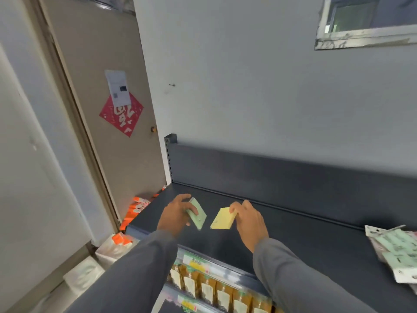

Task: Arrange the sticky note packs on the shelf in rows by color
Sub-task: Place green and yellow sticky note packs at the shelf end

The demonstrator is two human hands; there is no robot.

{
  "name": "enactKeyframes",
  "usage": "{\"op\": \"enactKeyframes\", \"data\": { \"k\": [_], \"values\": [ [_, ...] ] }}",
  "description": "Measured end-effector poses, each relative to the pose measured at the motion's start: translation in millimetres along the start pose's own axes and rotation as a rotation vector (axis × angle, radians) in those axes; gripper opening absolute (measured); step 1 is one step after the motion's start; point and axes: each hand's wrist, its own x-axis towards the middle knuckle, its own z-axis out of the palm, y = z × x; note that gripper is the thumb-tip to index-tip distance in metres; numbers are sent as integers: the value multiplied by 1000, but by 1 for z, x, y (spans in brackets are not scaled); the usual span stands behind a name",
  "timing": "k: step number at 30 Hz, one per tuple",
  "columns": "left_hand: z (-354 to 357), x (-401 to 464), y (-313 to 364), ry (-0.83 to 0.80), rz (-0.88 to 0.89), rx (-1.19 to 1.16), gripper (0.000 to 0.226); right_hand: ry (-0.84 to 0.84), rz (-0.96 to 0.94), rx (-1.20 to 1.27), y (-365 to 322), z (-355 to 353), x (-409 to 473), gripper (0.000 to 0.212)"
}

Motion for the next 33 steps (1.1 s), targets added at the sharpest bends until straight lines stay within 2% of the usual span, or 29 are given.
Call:
{"op": "enactKeyframes", "data": {
  "k": [2, 5, 7, 11, 14, 18, 19, 21, 25, 27, 29, 30, 31, 33],
  "values": [
    [-8, 13, -21, -19, -14, 37, 57, -3, 41, 70, -12, 24, 22, 35],
    [-14, 33, -61, -96, 24, 152, 51, -58, 40, 128, -22, 54, 48, 35],
    [-17, 46, -91, -153, 66, 226, 52, -107, 86, 220, -29, 73, 62, 26],
    [-22, 77, -125, -183, 188, 245, 42, -172, 179, 266, -31, 112, 78, 27],
    [-29, 113, -153, -338, 259, 334, 40, -224, 225, 179, -31, 128, 87, 39],
    [-31, 149, -191, -419, 280, 324, 30, -184, 442, 139, -57, 150, 87, 32],
    [-28, 150, -197, -415, 314, 358, 33, -203, 451, 50, -65, 156, 86, 35],
    [-23, 154, -210, -417, 408, 350, 33, -263, 451, -142, -80, 170, 88, 56],
    [-27, 170, -225, -522, 569, 402, 61, -248, 465, -270, -107, 194, 97, 67],
    [-29, 172, -227, -559, 588, 335, 53, -240, 489, -302, -117, 202, 106, 69],
    [-26, 171, -230, -612, 573, 140, 30, -238, 512, -343, -125, 208, 113, 70],
    [-23, 171, -233, -645, 564, 62, 28, -233, 527, -364, -128, 210, 114, 71],
    [-22, 173, -235, -677, 573, 28, 30, -217, 543, -384, -129, 213, 115, 71],
    [-21, 179, -238, -749, 616, 57, 49, -181, 590, -407, -133, 217, 113, 73]
  ]
}}
